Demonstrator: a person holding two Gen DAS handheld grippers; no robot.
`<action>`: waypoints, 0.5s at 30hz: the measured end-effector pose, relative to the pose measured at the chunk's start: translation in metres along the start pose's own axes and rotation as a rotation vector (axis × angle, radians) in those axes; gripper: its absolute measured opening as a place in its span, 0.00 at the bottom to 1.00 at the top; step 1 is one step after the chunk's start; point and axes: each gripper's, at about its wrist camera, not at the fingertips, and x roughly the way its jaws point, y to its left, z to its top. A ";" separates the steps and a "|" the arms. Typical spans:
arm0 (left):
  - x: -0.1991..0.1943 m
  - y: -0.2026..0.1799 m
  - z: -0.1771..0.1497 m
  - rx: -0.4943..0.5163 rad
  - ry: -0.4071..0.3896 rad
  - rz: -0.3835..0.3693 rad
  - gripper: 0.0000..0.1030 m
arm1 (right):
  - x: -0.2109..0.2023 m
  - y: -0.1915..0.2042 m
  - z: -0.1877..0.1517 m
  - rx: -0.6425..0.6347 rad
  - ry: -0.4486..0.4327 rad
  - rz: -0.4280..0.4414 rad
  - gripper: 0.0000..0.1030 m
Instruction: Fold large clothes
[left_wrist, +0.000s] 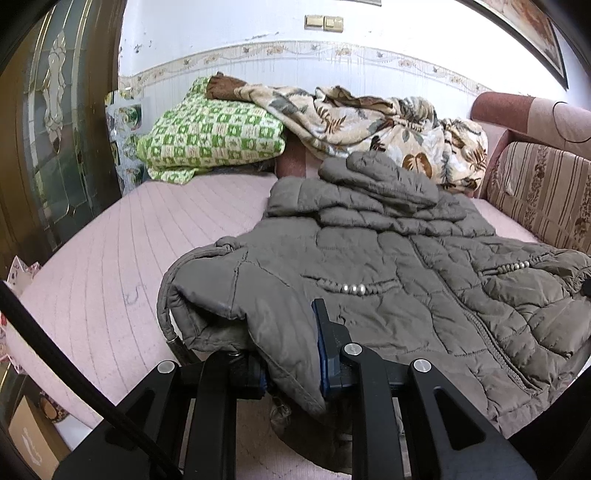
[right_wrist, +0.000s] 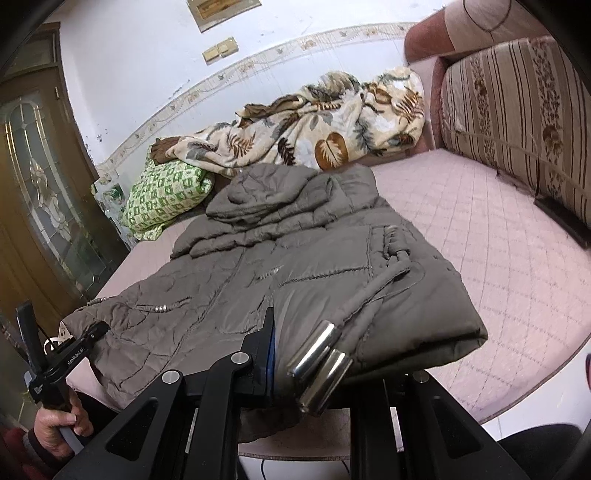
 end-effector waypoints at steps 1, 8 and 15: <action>-0.002 0.000 0.003 0.000 -0.007 0.000 0.18 | -0.002 0.001 0.002 -0.005 -0.004 0.001 0.18; -0.003 0.000 0.024 0.024 -0.034 -0.001 0.18 | -0.004 0.007 0.020 -0.033 -0.033 0.005 0.18; -0.001 -0.004 0.043 0.030 -0.060 -0.005 0.18 | -0.002 0.014 0.038 -0.061 -0.066 0.008 0.18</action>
